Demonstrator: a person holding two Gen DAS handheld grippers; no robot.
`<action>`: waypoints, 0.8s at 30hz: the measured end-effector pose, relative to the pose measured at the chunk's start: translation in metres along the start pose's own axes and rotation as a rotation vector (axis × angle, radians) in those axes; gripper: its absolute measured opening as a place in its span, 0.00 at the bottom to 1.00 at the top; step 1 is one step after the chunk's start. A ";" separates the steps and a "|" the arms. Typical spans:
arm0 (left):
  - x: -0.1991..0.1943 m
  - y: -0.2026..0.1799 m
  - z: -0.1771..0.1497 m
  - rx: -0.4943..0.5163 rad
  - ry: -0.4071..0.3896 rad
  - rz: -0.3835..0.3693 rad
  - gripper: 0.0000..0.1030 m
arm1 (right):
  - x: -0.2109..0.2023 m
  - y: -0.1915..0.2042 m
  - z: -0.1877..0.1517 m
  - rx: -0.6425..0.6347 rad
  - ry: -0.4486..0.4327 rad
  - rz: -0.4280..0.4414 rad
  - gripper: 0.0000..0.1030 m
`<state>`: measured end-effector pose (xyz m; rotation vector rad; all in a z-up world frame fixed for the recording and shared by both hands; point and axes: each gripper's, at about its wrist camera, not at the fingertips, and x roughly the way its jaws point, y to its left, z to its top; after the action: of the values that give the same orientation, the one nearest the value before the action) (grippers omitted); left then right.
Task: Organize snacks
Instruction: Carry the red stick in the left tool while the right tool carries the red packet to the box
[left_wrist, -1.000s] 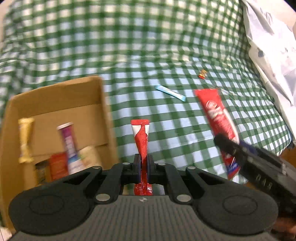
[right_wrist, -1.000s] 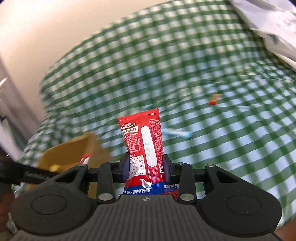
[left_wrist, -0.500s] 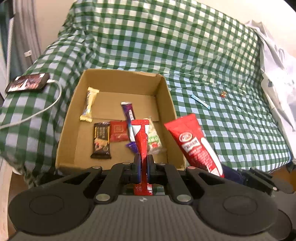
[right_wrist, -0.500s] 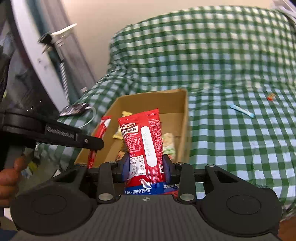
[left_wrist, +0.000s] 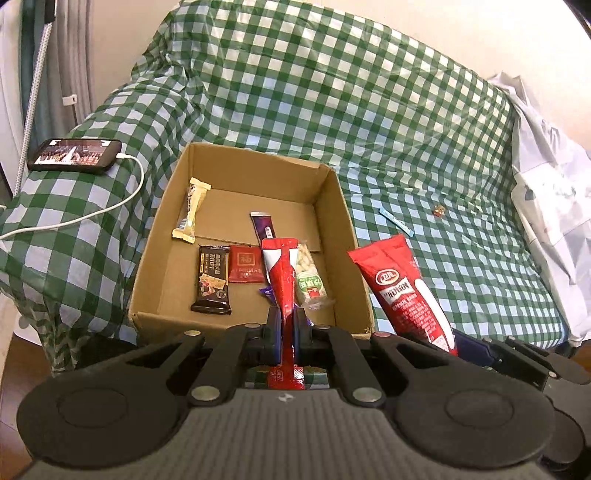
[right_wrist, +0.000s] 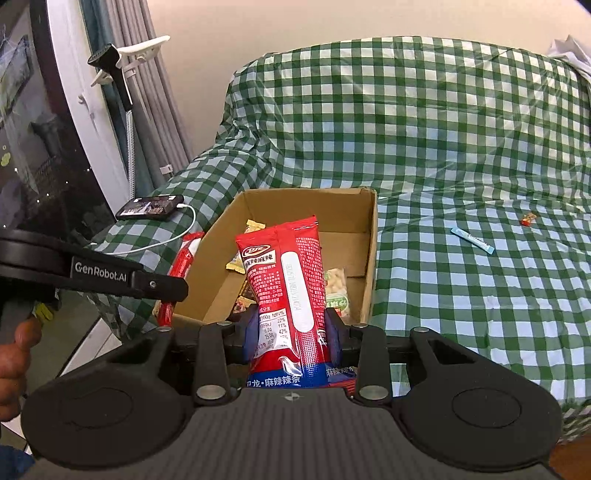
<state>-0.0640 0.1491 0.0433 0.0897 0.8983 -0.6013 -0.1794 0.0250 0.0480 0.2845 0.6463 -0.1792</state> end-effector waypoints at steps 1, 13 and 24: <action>0.001 0.001 0.001 -0.001 0.000 -0.001 0.06 | 0.000 0.000 0.000 -0.003 0.003 -0.003 0.37; 0.012 0.011 0.007 -0.027 0.011 -0.002 0.06 | 0.013 0.001 0.004 -0.025 0.042 -0.014 0.37; 0.030 0.023 0.027 -0.038 0.028 0.019 0.06 | 0.032 -0.003 0.018 -0.026 0.054 -0.033 0.37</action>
<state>-0.0184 0.1463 0.0336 0.0728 0.9346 -0.5666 -0.1451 0.0138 0.0413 0.2546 0.7067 -0.1954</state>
